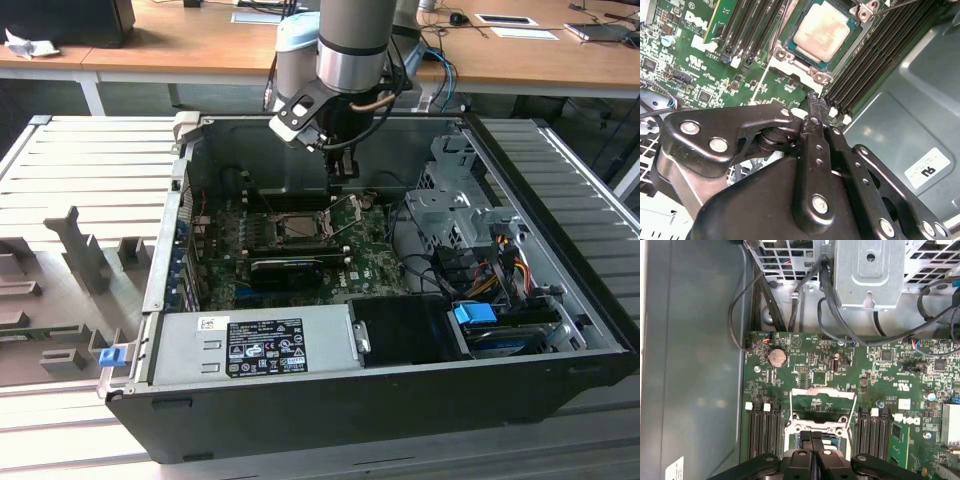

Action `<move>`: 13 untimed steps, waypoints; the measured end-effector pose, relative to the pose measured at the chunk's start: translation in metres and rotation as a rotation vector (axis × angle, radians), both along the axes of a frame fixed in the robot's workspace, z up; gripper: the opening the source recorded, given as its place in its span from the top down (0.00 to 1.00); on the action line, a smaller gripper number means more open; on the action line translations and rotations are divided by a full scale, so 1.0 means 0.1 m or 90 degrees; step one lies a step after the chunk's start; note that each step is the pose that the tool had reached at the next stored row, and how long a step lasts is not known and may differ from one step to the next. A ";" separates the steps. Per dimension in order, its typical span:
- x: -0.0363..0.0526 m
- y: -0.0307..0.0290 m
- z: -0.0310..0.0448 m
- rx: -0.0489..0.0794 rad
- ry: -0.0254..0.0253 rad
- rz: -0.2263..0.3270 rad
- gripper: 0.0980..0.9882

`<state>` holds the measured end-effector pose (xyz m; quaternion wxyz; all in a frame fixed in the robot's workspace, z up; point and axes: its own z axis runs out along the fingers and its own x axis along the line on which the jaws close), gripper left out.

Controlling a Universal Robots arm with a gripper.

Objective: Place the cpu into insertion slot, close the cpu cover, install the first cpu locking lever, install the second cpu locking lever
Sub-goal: 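Close the cpu cover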

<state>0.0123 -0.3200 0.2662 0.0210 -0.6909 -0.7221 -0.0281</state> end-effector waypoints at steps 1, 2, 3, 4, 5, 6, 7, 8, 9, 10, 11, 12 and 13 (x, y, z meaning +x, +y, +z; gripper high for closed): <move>0.017 0.000 0.000 0.000 0.0000 0.000 0.99; 0.027 0.000 0.000 0.000 0.0000 0.000 0.99; 0.033 0.000 0.000 0.000 0.0000 0.000 0.99; 0.050 0.000 0.000 0.000 0.0000 0.000 0.99; 0.070 0.000 0.000 0.000 0.0000 0.000 0.99; 0.097 0.000 0.000 0.000 0.0000 0.000 0.99; 0.113 0.000 0.000 0.000 0.0000 0.000 0.99; 0.123 0.000 0.000 0.000 0.0000 0.000 0.99; 0.131 0.000 0.000 0.000 0.0000 0.000 0.99; 0.142 0.000 0.000 0.000 0.0000 0.000 0.99; 0.160 0.000 0.000 0.000 0.0000 0.000 0.99; 0.172 0.000 0.000 0.000 0.0000 0.000 0.99; 0.186 0.000 0.000 0.000 0.0000 0.000 0.99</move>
